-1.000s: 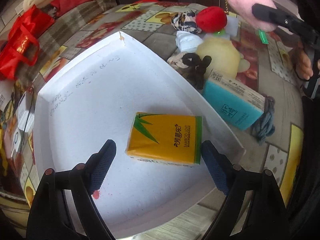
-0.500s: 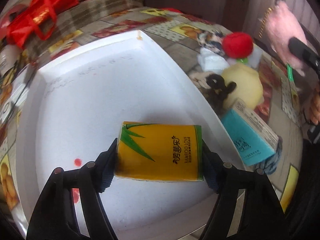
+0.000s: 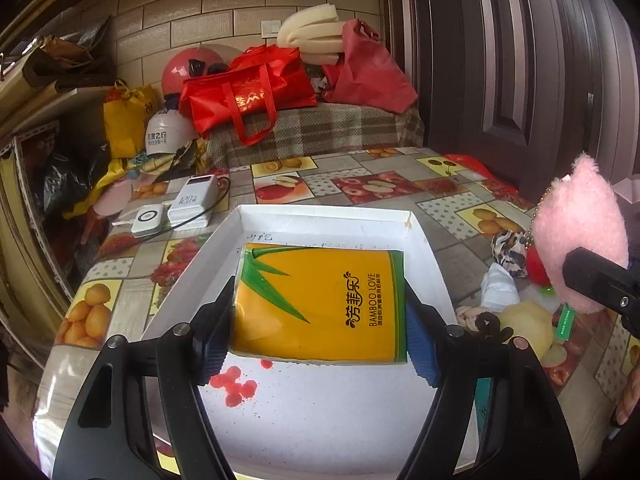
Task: Organize soft objects
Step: 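Regrasp and shift the yellow pack in the tray while the right gripper drops the pink ball in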
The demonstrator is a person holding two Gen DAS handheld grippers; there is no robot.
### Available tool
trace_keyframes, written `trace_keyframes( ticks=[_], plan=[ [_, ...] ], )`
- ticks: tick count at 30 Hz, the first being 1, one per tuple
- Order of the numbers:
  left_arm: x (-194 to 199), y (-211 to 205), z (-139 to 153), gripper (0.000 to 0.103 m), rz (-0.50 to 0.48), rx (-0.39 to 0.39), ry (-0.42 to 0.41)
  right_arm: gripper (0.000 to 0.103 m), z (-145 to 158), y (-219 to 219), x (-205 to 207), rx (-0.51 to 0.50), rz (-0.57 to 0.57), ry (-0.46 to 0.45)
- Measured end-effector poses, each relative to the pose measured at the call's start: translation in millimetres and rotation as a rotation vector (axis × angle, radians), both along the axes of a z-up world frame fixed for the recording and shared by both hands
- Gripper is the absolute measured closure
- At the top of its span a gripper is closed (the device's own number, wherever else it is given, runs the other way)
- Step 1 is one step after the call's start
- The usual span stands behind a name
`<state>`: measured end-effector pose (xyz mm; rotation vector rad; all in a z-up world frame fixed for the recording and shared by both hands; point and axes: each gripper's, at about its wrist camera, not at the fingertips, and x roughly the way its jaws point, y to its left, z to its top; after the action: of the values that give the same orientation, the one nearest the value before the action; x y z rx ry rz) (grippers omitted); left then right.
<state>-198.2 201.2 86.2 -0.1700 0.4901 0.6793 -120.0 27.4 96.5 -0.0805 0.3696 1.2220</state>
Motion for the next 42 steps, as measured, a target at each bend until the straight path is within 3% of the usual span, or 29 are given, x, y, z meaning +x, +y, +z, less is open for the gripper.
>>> trace_keyframes(
  ticks=[10,20,28,29,30,31,35,36,42],
  plan=[
    [-15,32,6,0.029,0.103,-0.041,-0.055,0.058,10,38,1,-0.023,0.029,0.067],
    [-21,62,-26,0.029,0.192,-0.095,-0.054,0.058,-8,88,8,-0.144,0.026,0.116],
    [-22,61,-30,0.028,0.224,-0.068,-0.052,0.056,-26,111,11,-0.223,0.049,0.148],
    [-23,61,-30,0.026,0.236,-0.062,-0.057,0.054,-28,111,10,-0.228,0.060,0.146],
    [-25,61,-30,0.023,0.250,-0.056,-0.064,0.042,-29,111,8,-0.230,0.068,0.141],
    [-28,62,-29,0.021,0.268,-0.048,-0.075,0.022,-29,110,6,-0.225,0.066,0.129],
    [-43,62,-27,0.004,0.325,-0.017,-0.126,0.010,-21,99,0,-0.172,0.053,0.087],
    [-46,63,-27,0.004,0.333,-0.016,-0.139,0.000,-18,97,0,-0.161,0.047,0.081],
    [-54,61,-28,0.004,0.328,-0.027,-0.179,0.000,4,66,0,-0.046,0.009,0.040]
  ],
)
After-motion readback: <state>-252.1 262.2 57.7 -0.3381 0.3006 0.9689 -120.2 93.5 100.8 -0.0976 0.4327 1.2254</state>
